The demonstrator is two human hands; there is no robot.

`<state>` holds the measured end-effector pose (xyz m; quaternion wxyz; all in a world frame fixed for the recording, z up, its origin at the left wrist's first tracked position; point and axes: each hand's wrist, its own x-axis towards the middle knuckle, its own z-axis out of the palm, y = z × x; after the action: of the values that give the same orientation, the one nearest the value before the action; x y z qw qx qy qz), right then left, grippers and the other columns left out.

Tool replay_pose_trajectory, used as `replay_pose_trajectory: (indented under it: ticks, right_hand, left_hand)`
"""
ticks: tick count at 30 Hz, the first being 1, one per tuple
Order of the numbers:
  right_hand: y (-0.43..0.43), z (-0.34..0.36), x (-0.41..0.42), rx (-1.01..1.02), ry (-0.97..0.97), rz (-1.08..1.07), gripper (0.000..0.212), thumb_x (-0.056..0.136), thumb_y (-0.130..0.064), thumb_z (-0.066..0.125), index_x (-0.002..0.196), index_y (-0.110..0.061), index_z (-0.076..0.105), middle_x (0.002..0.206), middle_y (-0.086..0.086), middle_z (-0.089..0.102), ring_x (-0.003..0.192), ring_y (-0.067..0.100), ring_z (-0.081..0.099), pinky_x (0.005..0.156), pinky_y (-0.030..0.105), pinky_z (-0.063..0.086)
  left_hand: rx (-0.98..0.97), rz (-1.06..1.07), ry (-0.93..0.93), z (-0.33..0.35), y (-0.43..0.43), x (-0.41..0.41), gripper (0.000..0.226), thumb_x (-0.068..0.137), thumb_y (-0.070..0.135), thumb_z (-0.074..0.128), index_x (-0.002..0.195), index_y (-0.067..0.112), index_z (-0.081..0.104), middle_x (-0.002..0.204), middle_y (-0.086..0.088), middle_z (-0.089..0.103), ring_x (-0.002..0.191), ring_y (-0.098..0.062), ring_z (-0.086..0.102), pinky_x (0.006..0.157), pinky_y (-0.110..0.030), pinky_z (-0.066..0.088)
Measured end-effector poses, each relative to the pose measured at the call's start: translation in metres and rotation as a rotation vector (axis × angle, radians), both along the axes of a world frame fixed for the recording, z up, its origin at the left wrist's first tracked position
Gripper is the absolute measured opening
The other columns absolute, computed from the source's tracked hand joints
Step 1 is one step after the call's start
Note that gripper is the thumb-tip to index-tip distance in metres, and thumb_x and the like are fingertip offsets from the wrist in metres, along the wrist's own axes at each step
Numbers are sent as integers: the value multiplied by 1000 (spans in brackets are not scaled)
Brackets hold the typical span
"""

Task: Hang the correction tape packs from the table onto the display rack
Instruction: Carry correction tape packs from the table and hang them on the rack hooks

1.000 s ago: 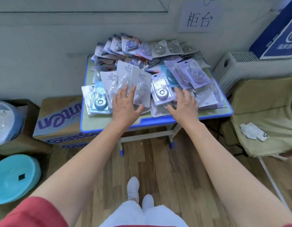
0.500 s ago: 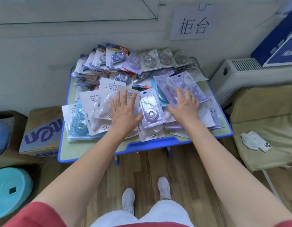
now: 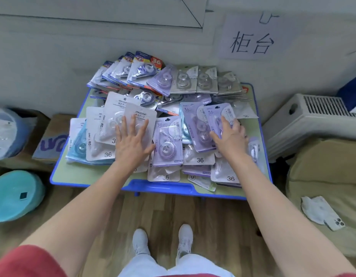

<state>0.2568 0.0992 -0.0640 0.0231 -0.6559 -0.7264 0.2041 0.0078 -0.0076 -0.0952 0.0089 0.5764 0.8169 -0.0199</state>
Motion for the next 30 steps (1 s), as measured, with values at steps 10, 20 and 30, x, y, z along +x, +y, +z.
replay_pose_trajectory:
  ticks: [10,20,30]
  right_hand:
    - [15,8,24,-129,-33,185,96,81,-44,70,152,-31,7,159,9,2,143,36,10,114,50,22]
    - [3,11,24,-44,-2,59,90,81,-37,67,151,-29,12,155,12,10,136,35,20,105,48,28]
    - [-27,28,8,16,48,53,87,83,-40,64,151,-29,11,155,12,9,135,37,22,108,48,29]
  left_hand:
    - [63,109,-64,0,21,2,82,81,53,64,147,23,26,160,-10,0,143,-44,-12,115,-50,-7]
    - [231,143,-234,9,24,12,64,75,34,74,131,20,47,159,-7,14,144,-42,-1,116,-52,7]
    - [184,147,-421,32,13,30,64,76,38,74,133,33,47,160,4,5,145,-37,-3,114,-53,6]
